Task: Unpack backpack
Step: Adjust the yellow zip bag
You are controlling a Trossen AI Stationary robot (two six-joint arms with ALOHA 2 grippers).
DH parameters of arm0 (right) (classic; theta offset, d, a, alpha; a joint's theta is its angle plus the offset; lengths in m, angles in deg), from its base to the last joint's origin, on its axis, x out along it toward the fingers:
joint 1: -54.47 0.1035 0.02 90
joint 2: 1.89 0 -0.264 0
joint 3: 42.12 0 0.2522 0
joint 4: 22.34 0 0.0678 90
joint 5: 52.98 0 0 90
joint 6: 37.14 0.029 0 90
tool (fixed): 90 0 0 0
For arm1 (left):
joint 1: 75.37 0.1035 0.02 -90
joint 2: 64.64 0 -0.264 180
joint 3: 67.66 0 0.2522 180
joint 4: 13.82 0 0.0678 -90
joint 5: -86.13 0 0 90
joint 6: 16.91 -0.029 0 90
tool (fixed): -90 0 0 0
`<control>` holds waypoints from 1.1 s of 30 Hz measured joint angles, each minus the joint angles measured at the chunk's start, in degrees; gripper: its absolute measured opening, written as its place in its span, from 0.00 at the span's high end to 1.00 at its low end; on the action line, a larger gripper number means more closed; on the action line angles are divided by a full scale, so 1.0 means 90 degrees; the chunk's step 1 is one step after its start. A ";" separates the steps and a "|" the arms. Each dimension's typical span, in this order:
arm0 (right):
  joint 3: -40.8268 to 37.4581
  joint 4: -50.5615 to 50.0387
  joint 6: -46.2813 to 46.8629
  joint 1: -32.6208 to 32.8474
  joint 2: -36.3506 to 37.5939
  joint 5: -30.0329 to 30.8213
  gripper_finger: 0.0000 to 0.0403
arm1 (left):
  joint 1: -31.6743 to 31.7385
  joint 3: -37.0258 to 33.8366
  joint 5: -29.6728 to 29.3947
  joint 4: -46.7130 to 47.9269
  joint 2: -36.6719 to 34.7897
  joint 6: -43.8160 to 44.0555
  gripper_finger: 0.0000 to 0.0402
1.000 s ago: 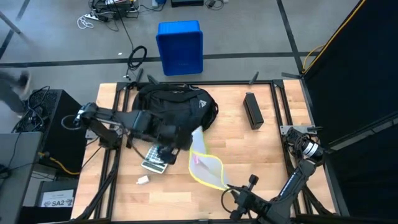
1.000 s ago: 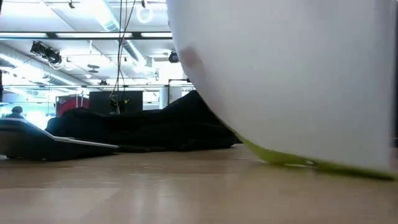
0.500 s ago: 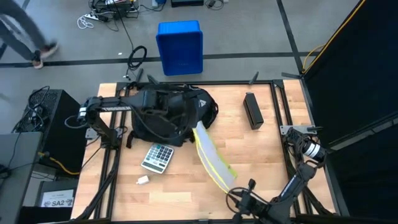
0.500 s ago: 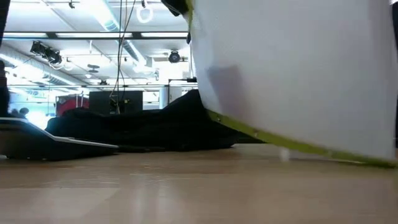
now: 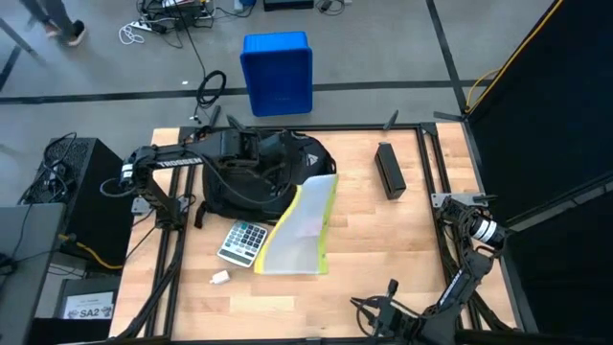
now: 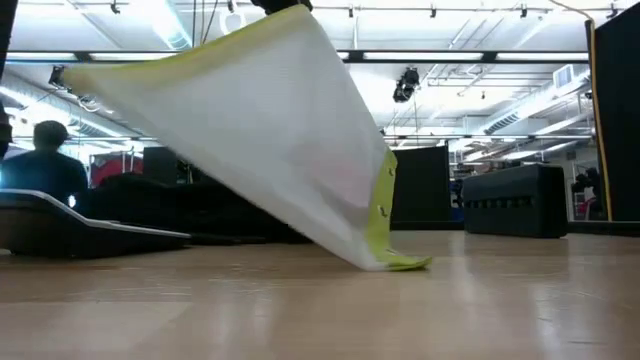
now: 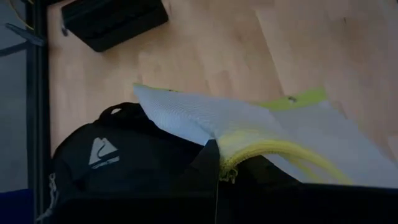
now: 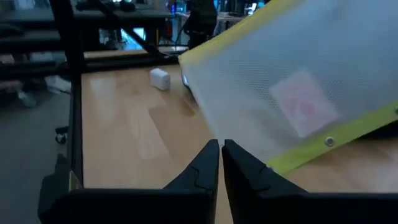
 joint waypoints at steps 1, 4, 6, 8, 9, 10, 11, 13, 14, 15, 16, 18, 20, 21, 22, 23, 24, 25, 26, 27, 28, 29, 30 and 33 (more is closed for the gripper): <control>0.0000 0.0123 -0.0281 -0.0051 0.0002 -0.0186 1.00 | -0.0002 0.0000 0.0019 -0.0002 0.0000 -0.0002 1.00; 0.0000 0.0827 -0.1503 -0.0438 -0.0028 -0.1284 1.00 | 0.0002 0.0000 0.0022 -0.0002 0.0000 -0.0005 1.00; -0.0057 0.1753 -0.2737 -0.0814 -0.0039 -0.2260 1.00 | 0.0002 0.0000 0.0021 -0.0003 0.0000 -0.0005 1.00; -0.0220 0.3105 -0.4001 -0.1161 -0.0039 -0.3226 1.00 | 0.0001 0.0000 0.0023 -0.0006 0.0000 -0.0003 1.00; -0.0314 0.3817 -0.4651 -0.1295 -0.0039 -0.3648 1.00 | 0.0000 0.0000 0.0024 -0.0006 0.0000 -0.0002 1.00; -0.0414 0.4581 -0.5277 -0.1403 -0.0039 -0.4008 1.00 | -0.0002 0.0000 0.0024 -0.0007 0.0000 0.0001 1.00; -0.0517 0.5273 -0.5808 -0.1484 -0.0039 -0.4285 1.00 | -0.0002 0.0000 0.0024 -0.0006 0.0000 0.0003 1.00; -0.0689 0.6271 -0.6670 -0.1570 -0.0039 -0.4467 1.00 | -0.0002 0.0000 0.0023 0.0002 0.0000 0.0007 1.00; -0.0769 0.6559 -0.6995 -0.1579 -0.0026 -0.4444 1.00 | -0.0002 0.0000 0.0023 0.0008 0.0000 0.0008 1.00; -0.0870 0.6760 -0.7224 -0.1583 0.0023 -0.4332 1.00 | -0.0002 0.0000 0.0021 0.0018 0.0000 0.0010 1.00; -0.0995 0.6900 -0.7364 -0.1582 0.0116 -0.4142 1.00 | 0.0000 0.0000 0.0021 0.0027 0.0000 0.0010 1.00; -0.1314 0.7350 -0.7572 -0.1541 0.0385 -0.3708 1.00 | -0.0002 0.0000 0.0021 0.0024 0.0000 0.0012 1.00; -0.1807 0.8257 -0.7913 -0.1501 0.0696 -0.3490 1.00 | -0.0003 0.0000 0.0021 0.0024 0.0000 0.0014 1.00; -0.2127 0.8847 -0.8144 -0.1495 0.0834 -0.3533 1.00 | -0.0002 0.0000 0.0021 0.0026 0.0000 0.0012 1.00; -0.2488 0.9525 -0.8359 -0.1495 0.0934 -0.3672 1.00 | -0.0002 0.0000 0.0021 0.0025 0.0000 0.0015 1.00; -0.2879 1.0249 -0.8538 -0.1503 0.1013 -0.3850 1.00 | -0.0004 0.0000 0.0023 0.0022 0.0000 0.0015 1.00; -0.3286 1.0976 -0.8660 -0.1521 0.1071 -0.3956 1.00 | -0.0005 0.0000 0.0021 0.0023 0.0000 0.0020 1.00; -0.3698 1.1682 -0.8718 -0.1549 0.1118 -0.4005 1.00 | -0.0007 0.0000 0.0021 0.0021 0.0000 0.0038 1.00; -0.4108 1.2366 -0.8771 -0.1598 0.1152 -0.3985 1.00 | -0.0007 0.0000 0.0021 0.0016 0.0000 0.0044 1.00; -0.4505 1.3035 -0.8799 -0.1659 0.1168 -0.3916 1.00 | -0.0007 0.0000 0.0021 0.0010 0.0000 0.0052 1.00; -0.4855 1.3659 -0.8820 -0.1728 0.1168 -0.3851 1.00 | -0.0007 0.0000 0.0021 0.0002 0.0000 0.0066 1.00; -0.5121 1.4158 -0.8848 -0.1803 0.1168 -0.3822 1.00 | -0.0010 0.0000 0.0021 -0.0014 0.0000 0.0107 1.00; -0.5266 1.4500 -0.8919 -0.1877 0.1168 -0.3826 1.00 | -0.0010 0.0000 0.0021 -0.0032 0.0000 0.0180 1.00; -0.5110 1.4575 -0.9873 -0.2044 0.1171 -0.4393 1.00 | -0.0010 0.0000 0.0021 -0.0056 0.0000 0.0231 1.00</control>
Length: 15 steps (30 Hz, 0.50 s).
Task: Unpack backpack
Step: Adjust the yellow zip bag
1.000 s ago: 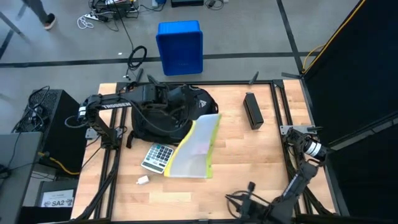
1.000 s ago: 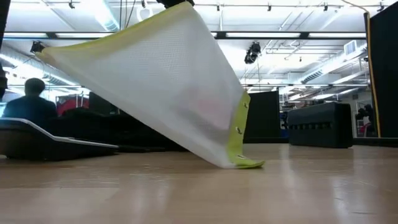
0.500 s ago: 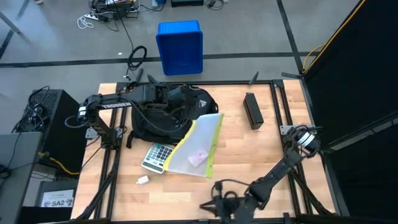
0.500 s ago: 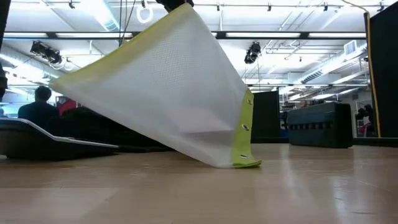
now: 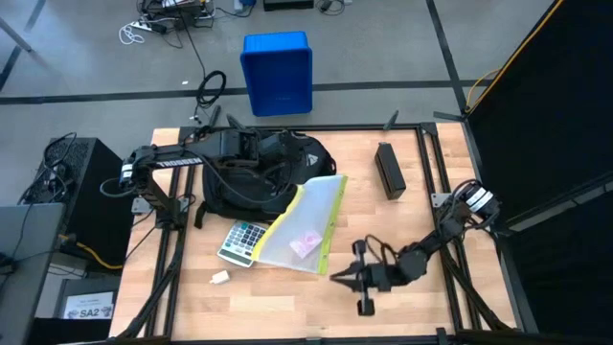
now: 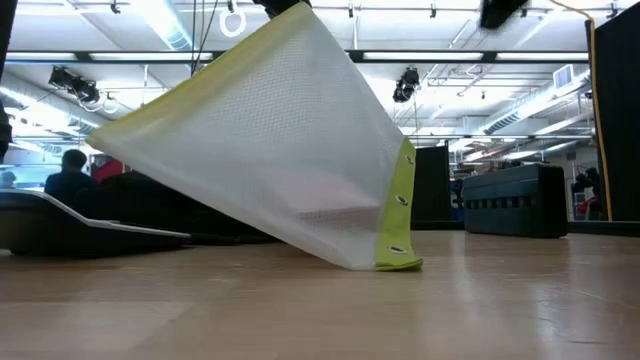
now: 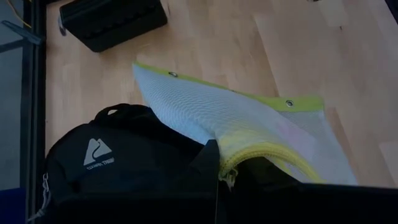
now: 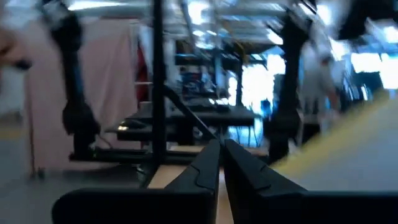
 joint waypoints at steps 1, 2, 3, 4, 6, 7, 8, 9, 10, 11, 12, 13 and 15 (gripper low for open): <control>0.0171 -0.0192 -0.0458 -0.0012 0.0000 -0.0167 1.00 | 0.0000 0.0000 0.0000 -0.0001 0.0000 0.0001 1.00; 0.0355 -0.0434 -0.0846 -0.0012 0.0000 -0.0176 1.00 | 0.0000 0.0000 0.0000 -0.0002 0.0000 0.0002 1.00; 0.0531 -0.0682 -0.1201 -0.0012 0.0000 -0.0017 1.00 | 0.0000 0.0000 0.0000 -0.0002 0.0000 0.0004 1.00; 0.0696 -0.0898 -0.1523 -0.0005 0.0000 0.0321 1.00 | 0.0000 0.0000 0.0000 -0.0002 0.0000 0.0035 1.00; 0.1012 -0.1247 -0.2014 -0.0025 0.0000 0.1095 1.00 | 0.0000 0.0000 0.0047 -0.0012 0.0000 0.0126 1.00; 0.1131 -0.1344 -0.2273 -0.0036 0.0000 0.1515 1.00 | -0.0004 0.0000 0.0098 -0.0019 0.0000 0.0138 1.00; 0.1236 -0.1397 -0.2577 -0.0046 0.0000 0.1870 0.99 | -0.0032 0.0000 0.0162 -0.0018 0.0000 0.0138 1.00; 0.1333 -0.1402 -0.2905 -0.0062 0.0000 0.2167 0.97 | -0.0067 0.0000 0.0259 -0.0019 0.0001 0.0114 1.00; 0.1425 -0.1378 -0.3230 -0.0069 0.0000 0.2462 0.95 | -0.0117 0.0000 0.0327 -0.0019 0.0001 0.0026 1.00; 0.1514 -0.1343 -0.3480 -0.0085 0.0010 0.2785 0.93 | -0.0195 0.0000 0.0402 -0.0019 0.0001 -0.0110 1.00; 0.1584 -0.1348 -0.3588 -0.0089 0.0060 0.3142 0.90 | -0.0285 0.0000 0.0460 -0.0019 0.0002 -0.0261 1.00; 0.1637 -0.1348 -0.3590 -0.0117 0.0155 0.3397 0.87 | -0.0371 0.0000 0.0521 -0.0019 0.0002 -0.0442 1.00; 0.1656 -0.1369 -0.3478 -0.0172 0.0490 0.3504 0.80 | -0.0559 0.0000 0.0609 -0.0031 0.0002 -0.0773 1.00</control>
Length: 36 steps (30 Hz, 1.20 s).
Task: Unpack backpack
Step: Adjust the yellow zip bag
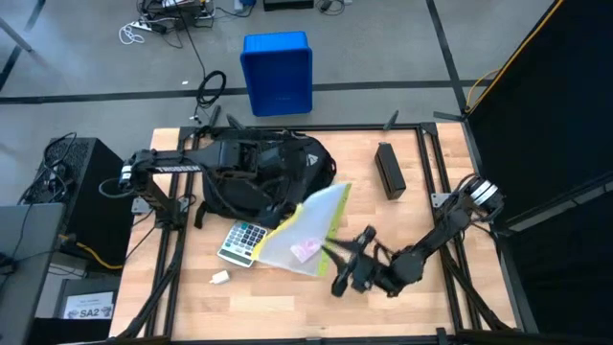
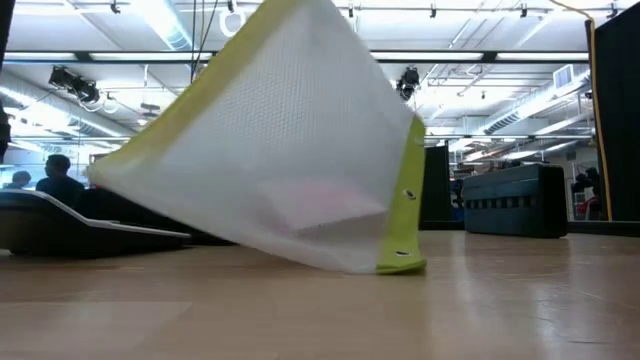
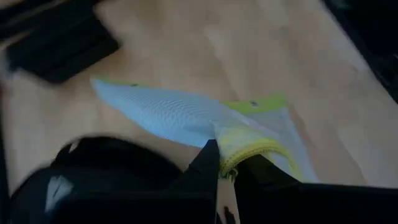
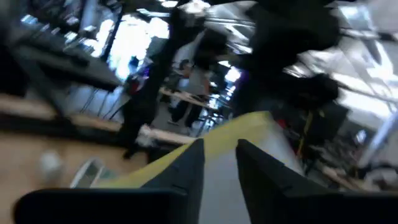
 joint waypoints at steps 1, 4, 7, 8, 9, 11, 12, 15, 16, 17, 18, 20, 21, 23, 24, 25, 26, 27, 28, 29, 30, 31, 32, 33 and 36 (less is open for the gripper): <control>-0.0018 -0.0128 0.0116 -0.0019 0.0219 -0.0042 0.77 | -0.0094 0.0000 0.0012 -0.0017 0.0000 -0.0153 1.00; -0.0121 -0.1483 0.1050 -0.0006 0.1053 -0.0473 0.70 | -0.0327 0.0002 0.0010 -0.0201 0.0000 -0.0466 1.00; -0.0138 -0.4074 0.3195 -0.0283 0.2010 -0.1931 0.68 | -0.0492 0.0002 0.0011 -0.0273 0.0000 -0.0622 1.00; -0.0138 -0.4871 0.3960 -0.0496 0.2260 -0.2559 0.67 | -0.0535 0.0002 0.0015 -0.0275 0.0000 -0.0627 1.00; -0.0138 -0.5571 0.4612 -0.0728 0.2459 -0.3111 0.67 | -0.0569 0.0002 0.0015 -0.0264 0.0000 -0.0632 1.00; -0.0148 -0.6615 0.5351 -0.1152 0.2716 -0.3793 0.67 | -0.0606 0.0002 0.0012 -0.0265 0.0000 -0.0633 1.00; -0.0153 -0.6893 0.5527 -0.1335 0.2807 -0.4029 0.67 | -0.0623 0.0002 0.0012 -0.0265 0.0000 -0.0635 1.00; -0.0151 -0.6990 0.5569 -0.1834 0.3008 -0.5102 0.67 | -0.0660 0.0002 0.0010 -0.0263 0.0000 -0.0774 1.00; -0.0149 -0.6954 0.5538 -0.2003 0.3054 -0.5594 0.67 | -0.0684 0.0002 0.0010 -0.0265 0.0000 -0.0835 1.00; -0.0135 -0.6949 0.5505 -0.2165 0.3094 -0.6050 0.66 | -0.0699 0.0002 0.0010 -0.0265 0.0000 -0.0913 1.00; -0.0079 -0.7011 0.5479 -0.2304 0.3126 -0.6393 0.65 | -0.0702 0.0002 0.0010 -0.0269 0.0000 -0.0953 1.00; 0.0105 -0.7286 0.5405 -0.2557 0.3176 -0.6832 0.62 | -0.0704 0.0002 0.0011 -0.0297 0.0000 -0.0969 1.00; 0.0216 -0.7516 0.5383 -0.2686 0.3185 -0.7017 0.60 | -0.0704 0.0002 0.0010 -0.0309 0.0000 -0.0980 1.00; 0.0433 -0.8040 0.5369 -0.2925 0.3179 -0.7358 0.56 | -0.0699 0.0002 0.0008 -0.0334 0.0000 -0.1098 1.00; 0.0521 -0.8214 0.5367 -0.3039 0.3143 -0.7496 0.54 | -0.0699 0.0002 0.0007 -0.0359 0.0000 -0.1147 1.00; 0.0618 -0.8301 0.5369 -0.3158 0.3105 -0.7638 0.52 | -0.0699 0.0002 0.0006 -0.0417 0.0000 -0.1220 1.00; 0.0676 -0.8345 0.5369 -0.3259 0.3087 -0.7803 0.51 | -0.0699 0.0002 0.0008 -0.0489 0.0000 -0.1286 1.00; 0.0704 -0.8345 0.5369 -0.3361 0.3085 -0.7988 0.49 | -0.0701 0.0002 0.0008 -0.0530 0.0000 -0.1322 1.00; 0.0746 -0.8333 0.5369 -0.3462 0.3044 -0.8192 0.48 | -0.0699 0.0002 0.0008 -0.0565 0.0000 -0.1382 1.00; 0.0784 -0.8304 0.5376 -0.3553 0.2992 -0.8370 0.47 | -0.0699 0.0002 0.0010 -0.0631 0.0002 -0.1435 1.00; 0.0786 -0.8329 0.5405 -0.3629 0.2935 -0.8523 0.46 | -0.0699 0.0002 0.0010 -0.0702 0.0002 -0.1476 1.00; 0.0778 -0.8357 0.5425 -0.3705 0.2860 -0.8688 0.45 | -0.0699 0.0002 0.0010 -0.0732 0.0002 -0.1532 1.00; 0.0777 -0.8350 0.5460 -0.3777 0.2779 -0.8870 0.45 | -0.0699 0.0002 0.0008 -0.0765 0.0002 -0.1612 1.00; 0.0775 -0.8343 0.5512 -0.3837 0.2706 -0.9090 0.44 | -0.0699 0.0002 0.0007 -0.0785 0.0002 -0.1661 1.00; 0.0779 -0.8334 0.5692 -0.3986 0.2484 -0.9802 0.43 | -0.0699 0.0002 0.0006 -0.0980 0.0007 -0.1715 1.00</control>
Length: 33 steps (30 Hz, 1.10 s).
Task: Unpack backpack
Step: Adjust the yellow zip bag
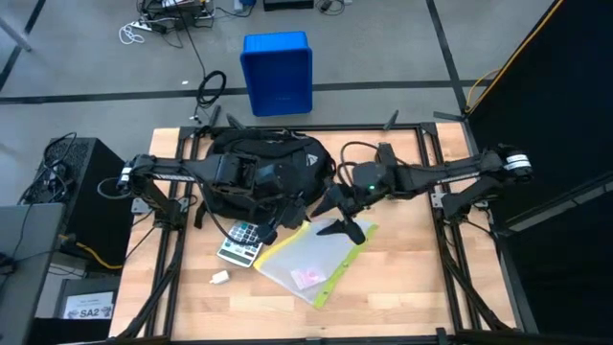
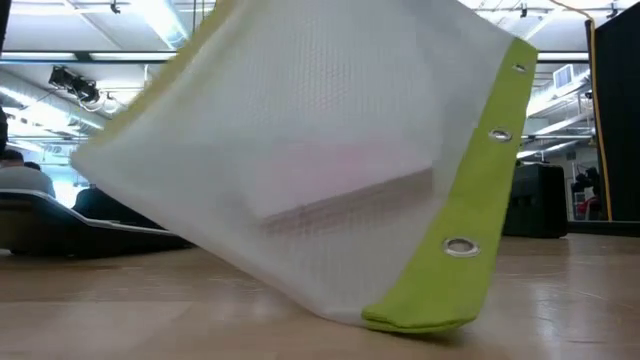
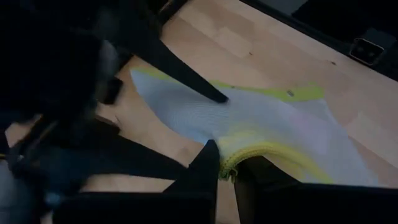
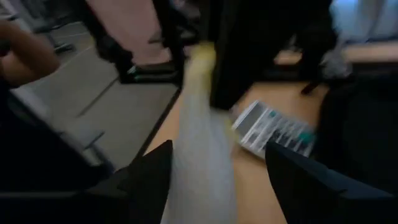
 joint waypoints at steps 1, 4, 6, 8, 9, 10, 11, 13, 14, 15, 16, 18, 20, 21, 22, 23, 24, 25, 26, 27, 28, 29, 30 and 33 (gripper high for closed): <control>-0.0002 0.0022 0.0024 -0.0030 -0.0093 -0.0165 0.43 | 0.0000 0.0000 -0.0001 -0.0029 0.0000 -0.0022 1.00; -0.0011 0.0041 0.0066 -0.0059 -0.0170 -0.0290 0.46 | 0.0000 0.0000 -0.0022 -0.0040 0.0000 -0.0040 1.00; 0.0006 0.0136 0.0066 -0.0061 -0.0217 -0.0334 0.51 | 0.0000 0.0000 -0.0029 -0.0083 0.0000 -0.0035 1.00; -0.0009 0.0086 0.0042 -0.0063 -0.0225 -0.0397 0.59 | 0.0000 0.0000 -0.0047 -0.0083 0.0000 -0.0033 1.00; -0.0009 0.0145 0.0001 -0.0064 -0.0225 -0.0455 0.65 | 0.0000 0.0000 -0.0060 -0.0094 0.0000 -0.0014 1.00; -0.0007 0.0188 -0.0054 -0.0061 -0.0223 -0.0500 0.72 | 0.0000 0.0000 -0.0088 -0.0121 0.0000 0.0029 1.00; -0.0006 0.0200 -0.0115 -0.0059 -0.0222 -0.0528 0.79 | 0.0000 0.0000 -0.0159 -0.0135 0.0000 0.0105 1.00; -0.0007 0.0203 -0.0181 -0.0060 -0.0208 -0.0565 0.94 | 0.0000 0.0000 -0.0324 -0.0174 0.0000 0.0319 0.99; -0.0009 0.0217 -0.0199 -0.0061 -0.0195 -0.0550 0.96 | -0.0002 0.0000 -0.0442 -0.0224 0.0000 0.0443 0.98; -0.0009 0.0248 -0.0206 -0.0043 -0.0186 -0.0467 0.97 | -0.0007 0.0002 -0.0560 -0.0230 0.0000 0.0478 0.97; -0.0009 0.0284 -0.0209 -0.0024 -0.0186 -0.0343 0.98 | -0.0005 0.0002 -0.0697 -0.0194 -0.0004 0.0489 0.95; -0.0009 0.0306 -0.0257 -0.0002 -0.0186 -0.0168 0.99 | 0.0000 0.0013 -0.1015 -0.0090 -0.0012 0.0508 0.89; -0.0009 0.0344 -0.0274 0.0029 -0.0186 0.0021 1.00 | 0.0000 0.0127 -0.1491 0.0249 -0.0015 0.0666 0.83; -0.0009 0.0339 -0.0290 0.0034 -0.0186 0.0050 1.00 | 0.0002 0.0223 -0.1693 0.0403 -0.0015 0.0795 0.79; -0.0009 0.0337 -0.0308 0.0036 -0.0186 0.0084 1.00 | 0.0002 0.0337 -0.1868 0.0547 -0.0015 0.0915 0.76; -0.0009 0.0330 -0.0312 0.0038 -0.0186 0.0081 1.00 | 0.0006 0.0479 -0.2027 0.0742 -0.0023 0.1047 0.72; -0.0009 0.0339 -0.0315 0.0037 -0.0186 0.0083 1.00 | 0.0007 0.0646 -0.2162 0.0953 -0.0032 0.1179 0.69; -0.0009 0.0345 -0.0318 0.0036 -0.0186 0.0087 1.00 | 0.0006 0.0808 -0.2227 0.1145 -0.0044 0.1326 0.66; -0.0009 0.0343 -0.0320 0.0036 -0.0186 0.0088 1.00 | 0.0005 0.0968 -0.2240 0.1321 -0.0052 0.1475 0.63; -0.0009 0.0339 -0.0320 0.0034 -0.0186 0.0093 1.00 | 0.0005 0.1107 -0.2244 0.1493 -0.0056 0.1629 0.60; -0.0009 0.0340 -0.0320 0.0034 -0.0186 0.0095 1.00 | 0.0002 0.1217 -0.2242 0.1663 -0.0056 0.1803 0.58; -0.0009 0.0339 -0.0323 0.0034 -0.0186 0.0095 1.00 | 0.0000 0.1296 -0.2237 0.1837 -0.0056 0.1971 0.56; -0.0009 0.0339 -0.0323 0.0034 -0.0186 0.0093 1.00 | 0.0000 0.1348 -0.2188 0.2026 -0.0056 0.2172 0.55; -0.0007 0.0332 -0.0323 0.0036 -0.0186 0.0095 1.00 | 0.0005 0.1282 -0.1663 0.2566 -0.0084 0.2758 0.52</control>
